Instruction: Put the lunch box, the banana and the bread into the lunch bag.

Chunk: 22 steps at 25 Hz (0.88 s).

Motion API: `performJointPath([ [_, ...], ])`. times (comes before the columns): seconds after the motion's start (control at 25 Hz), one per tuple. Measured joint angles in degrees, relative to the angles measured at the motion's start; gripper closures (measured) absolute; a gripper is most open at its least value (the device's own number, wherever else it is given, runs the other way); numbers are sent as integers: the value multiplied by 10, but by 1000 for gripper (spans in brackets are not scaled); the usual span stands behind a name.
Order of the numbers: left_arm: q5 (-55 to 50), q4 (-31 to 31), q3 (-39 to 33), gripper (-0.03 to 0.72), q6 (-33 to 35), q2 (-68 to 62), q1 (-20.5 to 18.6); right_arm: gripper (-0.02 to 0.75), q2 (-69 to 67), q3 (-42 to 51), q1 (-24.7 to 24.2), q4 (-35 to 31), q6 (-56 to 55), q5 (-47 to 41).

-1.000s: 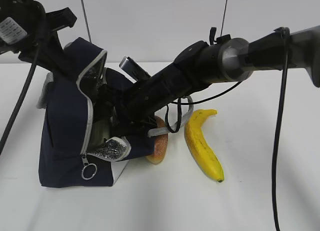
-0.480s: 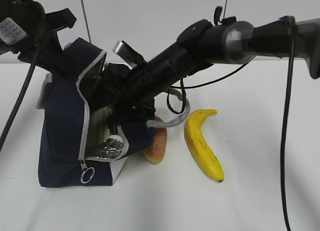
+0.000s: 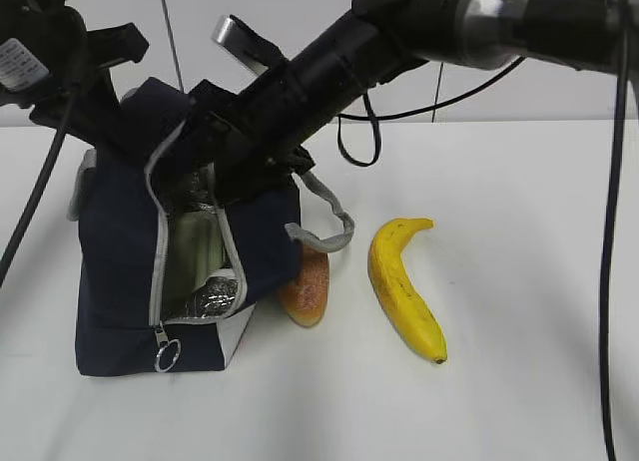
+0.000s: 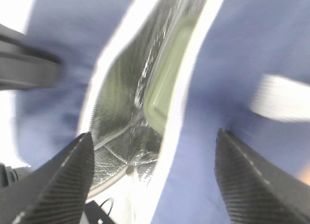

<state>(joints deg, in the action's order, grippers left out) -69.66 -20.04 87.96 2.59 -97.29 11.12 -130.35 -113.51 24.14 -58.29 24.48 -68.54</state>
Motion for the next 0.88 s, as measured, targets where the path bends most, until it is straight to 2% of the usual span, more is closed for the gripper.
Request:
performJointPath([
  [0.12, 0, 1, 0, 690, 0, 0, 0, 148, 20, 0, -9, 67, -28, -8],
  [0.36, 0, 2, 0, 690, 0, 0, 0, 149, 81, 0, -38, 112, -48, -10],
  [0.44, -1, 2, 0, 690, 0, 0, 0, 149, 105, 0, -47, 153, -68, -13],
  [0.64, -4, 10, 0, 690, 0, 0, 0, 149, 158, 2, -58, 307, -146, -17],
  [0.88, -7, 23, 0, 690, 0, 0, 0, 150, 218, 42, -58, 408, -208, -23],
])
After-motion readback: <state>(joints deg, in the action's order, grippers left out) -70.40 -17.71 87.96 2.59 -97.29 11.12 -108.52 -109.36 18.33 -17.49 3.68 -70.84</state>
